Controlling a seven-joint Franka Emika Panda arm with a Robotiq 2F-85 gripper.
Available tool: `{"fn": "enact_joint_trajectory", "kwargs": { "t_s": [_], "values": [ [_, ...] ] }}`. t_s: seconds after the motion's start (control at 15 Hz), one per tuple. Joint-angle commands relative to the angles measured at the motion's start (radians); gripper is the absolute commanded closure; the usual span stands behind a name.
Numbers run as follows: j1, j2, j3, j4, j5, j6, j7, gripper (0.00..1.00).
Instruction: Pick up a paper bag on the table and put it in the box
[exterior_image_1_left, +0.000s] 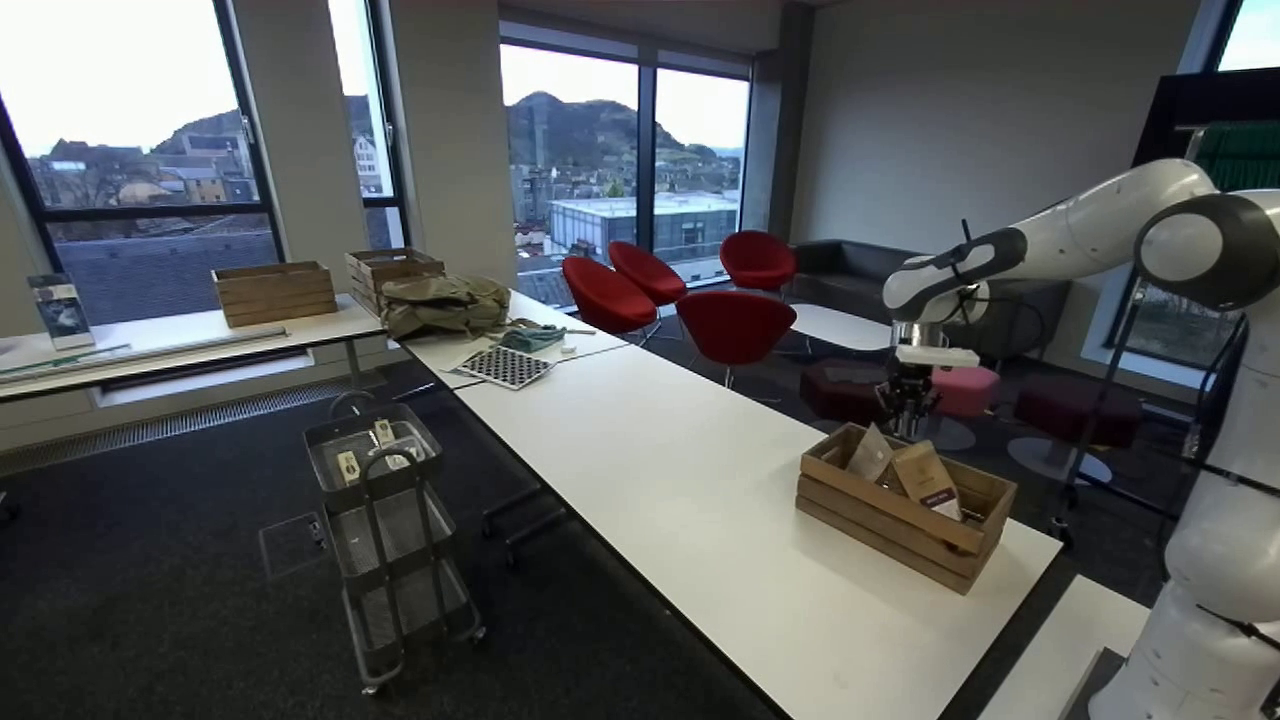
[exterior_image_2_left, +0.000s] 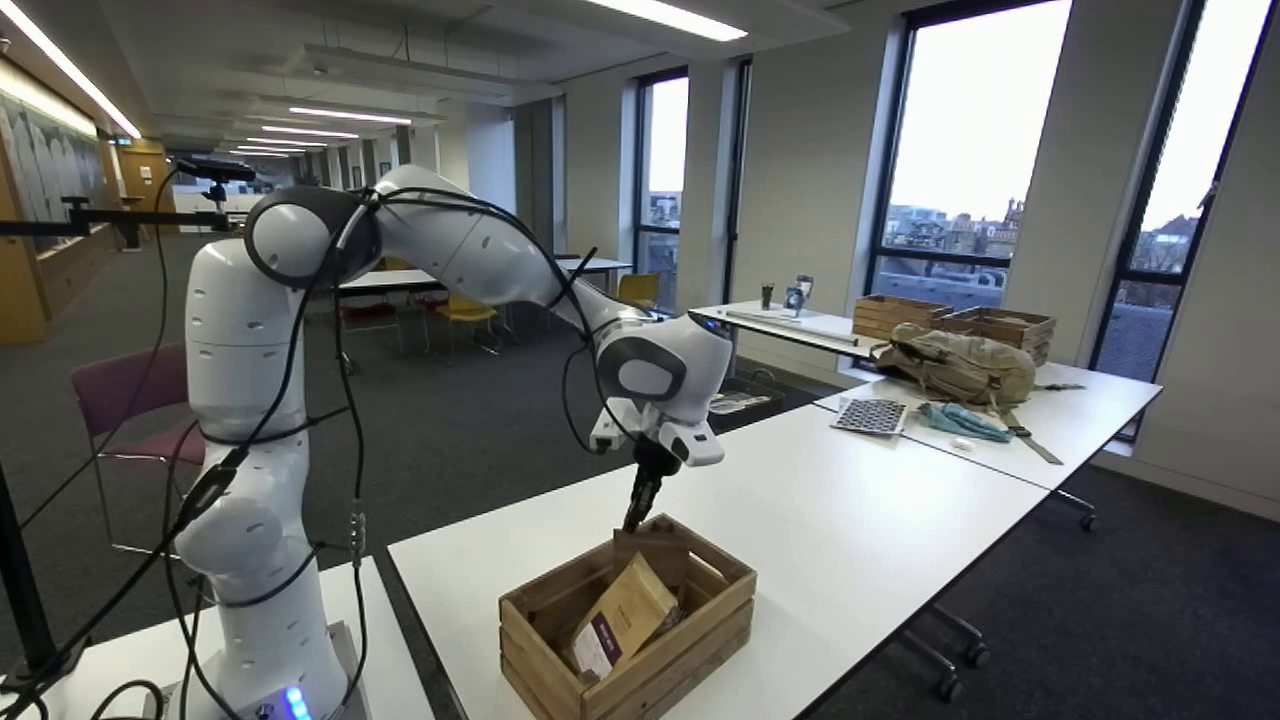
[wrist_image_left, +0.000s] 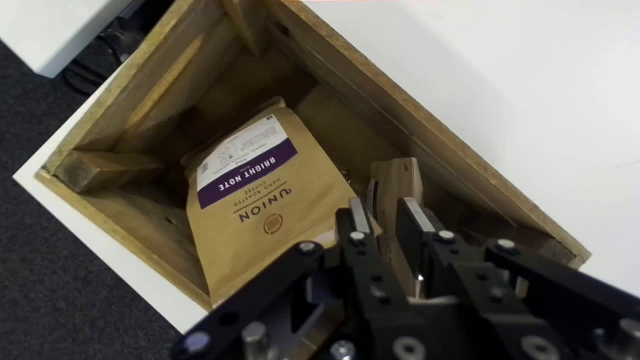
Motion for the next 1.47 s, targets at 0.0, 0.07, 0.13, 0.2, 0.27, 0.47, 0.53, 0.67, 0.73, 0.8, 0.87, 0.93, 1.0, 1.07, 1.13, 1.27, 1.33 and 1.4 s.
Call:
{"fn": "enact_joint_trajectory", "kwargs": {
  "t_s": [0.0, 0.07, 0.13, 0.2, 0.27, 0.47, 0.53, 0.67, 0.73, 0.8, 0.87, 0.93, 1.0, 1.07, 1.13, 1.27, 1.33, 1.4],
  "values": [
    [0.034, -0.158, 0.03, -0.037, -0.112, -0.066, 0.012, 0.46],
    [0.042, -0.193, 0.042, -0.036, -0.133, -0.082, 0.01, 0.38],
    [0.051, -0.233, 0.057, -0.038, -0.16, -0.095, 0.011, 0.31],
    [0.059, -0.274, 0.074, -0.036, -0.176, -0.118, 0.005, 0.22],
    [0.066, -0.31, 0.09, -0.034, -0.183, -0.145, -0.011, 0.15],
    [0.108, -0.422, 0.134, -0.036, -0.12, -0.261, -0.127, 0.0],
    [0.127, -0.446, 0.153, -0.036, -0.109, -0.299, -0.148, 0.0],
    [0.165, -0.468, 0.189, -0.04, -0.096, -0.361, -0.184, 0.0],
    [0.182, -0.467, 0.207, -0.056, -0.101, -0.374, -0.2, 0.0],
    [0.196, -0.46, 0.222, -0.069, -0.114, -0.388, -0.215, 0.0],
    [0.174, -0.452, 0.212, -0.026, -0.111, -0.375, -0.164, 0.0],
    [0.188, -0.453, 0.226, -0.042, -0.111, -0.379, -0.171, 0.0],
    [0.195, -0.452, 0.233, -0.055, -0.112, -0.379, -0.173, 0.0],
    [0.197, -0.45, 0.235, -0.062, -0.112, -0.378, -0.176, 0.0],
    [0.197, -0.448, 0.234, -0.064, -0.112, -0.378, -0.179, 0.0],
    [0.196, -0.448, 0.23, -0.065, -0.112, -0.378, -0.185, 0.0],
    [0.196, -0.448, 0.229, -0.065, -0.112, -0.378, -0.186, 0.0],
    [0.196, -0.448, 0.229, -0.065, -0.112, -0.378, -0.186, 0.0]
  ]
}}
